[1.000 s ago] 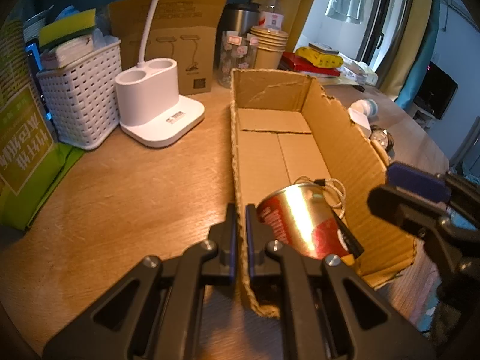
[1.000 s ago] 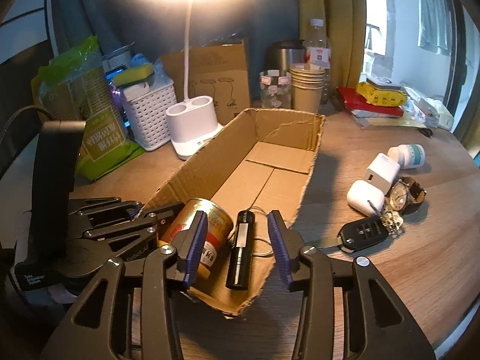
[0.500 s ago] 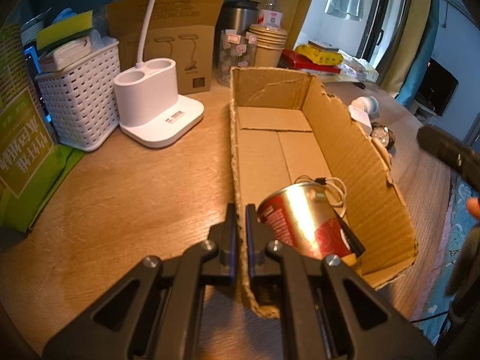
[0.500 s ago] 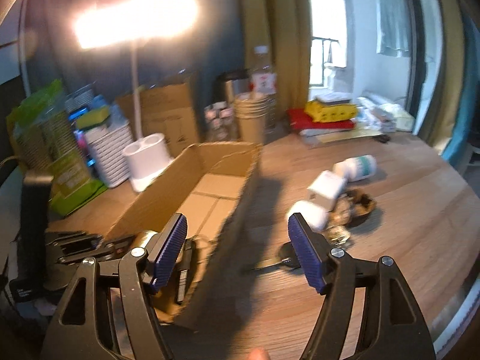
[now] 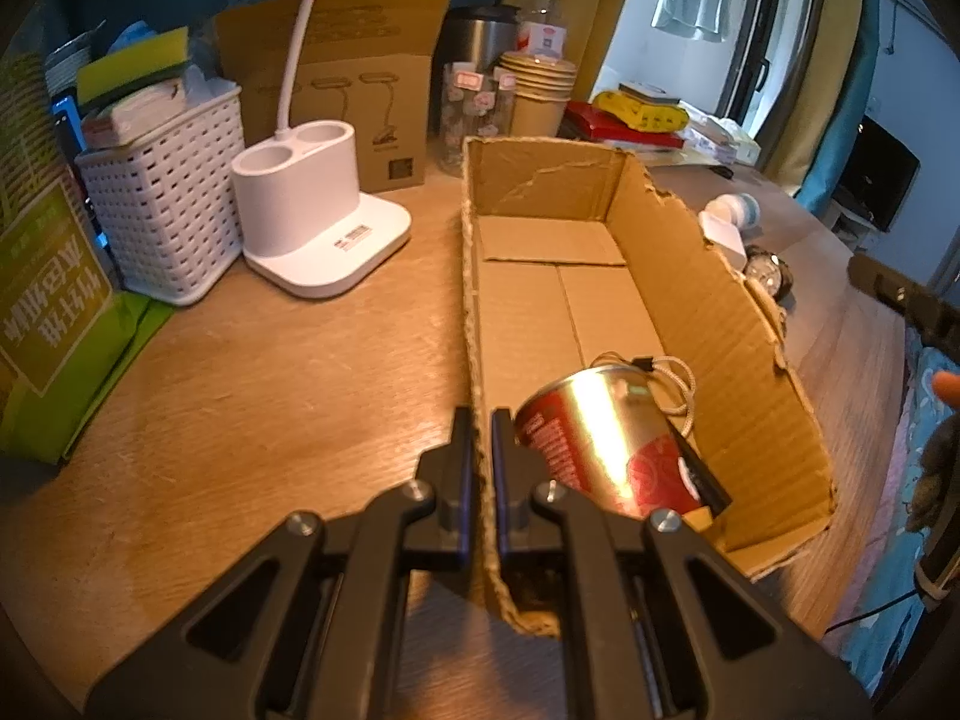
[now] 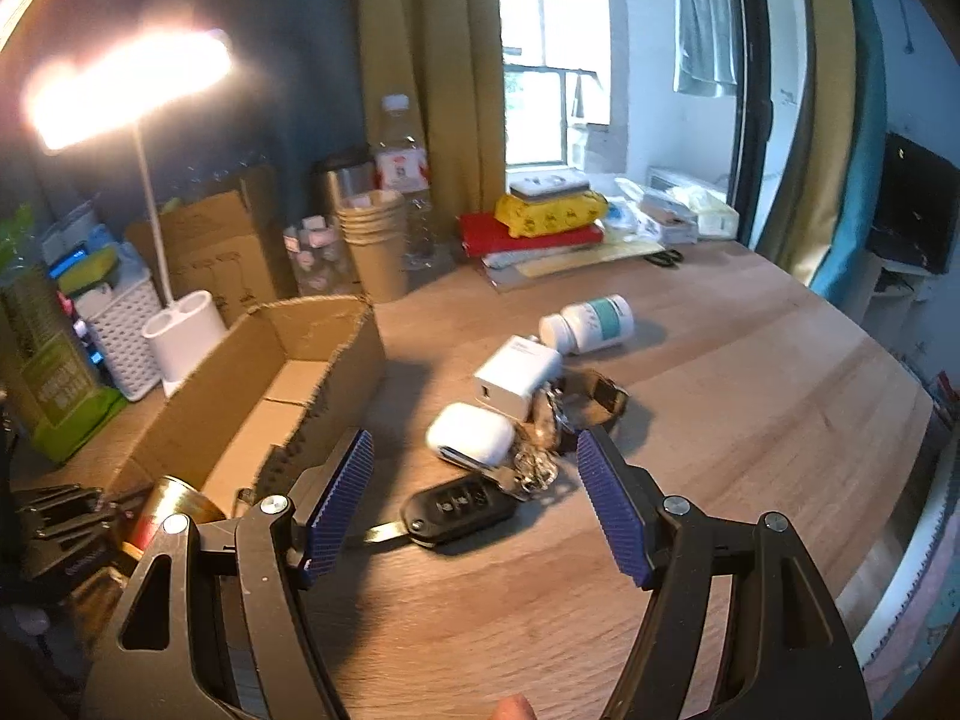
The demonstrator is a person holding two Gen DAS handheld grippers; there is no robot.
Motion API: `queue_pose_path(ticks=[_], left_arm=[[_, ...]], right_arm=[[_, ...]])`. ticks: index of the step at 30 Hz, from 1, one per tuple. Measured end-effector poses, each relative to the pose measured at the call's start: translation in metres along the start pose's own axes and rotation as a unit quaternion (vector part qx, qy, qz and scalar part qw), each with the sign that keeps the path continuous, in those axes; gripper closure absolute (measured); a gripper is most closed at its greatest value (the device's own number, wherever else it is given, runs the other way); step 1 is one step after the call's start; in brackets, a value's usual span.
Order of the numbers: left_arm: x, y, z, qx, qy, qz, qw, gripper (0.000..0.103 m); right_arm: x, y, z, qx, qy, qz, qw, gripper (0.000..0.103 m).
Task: Organize rigid objects
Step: 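Move the right tool back to the black car key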
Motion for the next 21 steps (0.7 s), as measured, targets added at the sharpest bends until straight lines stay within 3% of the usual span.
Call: queue_pose_path(ticks=[21], left_arm=[[0.0,0.001,0.001,-0.004,-0.001,0.008,1.0,0.097]], right_arm=[[-0.015,-0.011,0.064,0.007,-0.065,0.011,0.998,0.029]])
Point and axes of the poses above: each gripper's, at about its wrist camera, not at the fingertips, and z roughly the way its jaws point, y to its right, x to its top, the point moved 5 cm from there along z, roughly the way its jaws point, and after that the axes turned 10 degrees about -y, right-handed, at the moved point
